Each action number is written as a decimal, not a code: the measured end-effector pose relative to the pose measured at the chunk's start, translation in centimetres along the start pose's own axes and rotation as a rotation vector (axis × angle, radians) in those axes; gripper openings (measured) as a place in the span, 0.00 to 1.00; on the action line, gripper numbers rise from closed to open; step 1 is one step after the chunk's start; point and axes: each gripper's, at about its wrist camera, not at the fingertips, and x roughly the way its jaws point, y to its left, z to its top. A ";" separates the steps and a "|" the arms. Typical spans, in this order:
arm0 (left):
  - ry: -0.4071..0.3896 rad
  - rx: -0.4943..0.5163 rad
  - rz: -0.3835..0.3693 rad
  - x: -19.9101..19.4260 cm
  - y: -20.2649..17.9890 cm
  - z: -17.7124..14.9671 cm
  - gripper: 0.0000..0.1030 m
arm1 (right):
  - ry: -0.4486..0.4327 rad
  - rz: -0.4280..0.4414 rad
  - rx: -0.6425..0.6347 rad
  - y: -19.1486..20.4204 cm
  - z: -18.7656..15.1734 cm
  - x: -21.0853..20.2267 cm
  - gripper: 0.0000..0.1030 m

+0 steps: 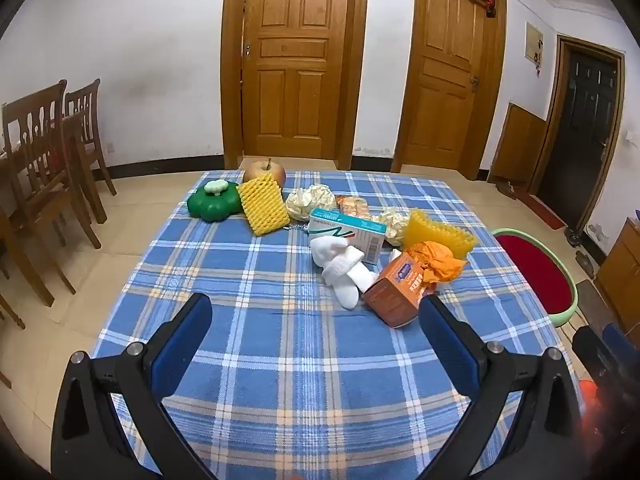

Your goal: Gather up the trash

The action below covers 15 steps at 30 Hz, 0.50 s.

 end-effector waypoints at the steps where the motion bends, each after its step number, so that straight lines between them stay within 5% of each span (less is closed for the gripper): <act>1: -0.003 0.006 0.006 0.0 0.0 0.0 0.98 | 0.005 -0.006 0.004 0.0 0.0 0.1 1.00; 9: -0.021 0.022 -0.012 -1.4 -0.1 0.3 0.98 | 0.016 -0.066 0.015 -0.2 0.0 0.0 1.00; 10: -0.022 0.024 -0.014 -1.5 0.0 0.3 0.99 | 0.010 0.001 -0.006 -0.4 0.0 -0.7 1.00; 15: -0.019 0.032 0.000 -1.4 -0.9 0.5 0.98 | 0.013 0.005 0.020 -1.2 0.0 -0.6 1.00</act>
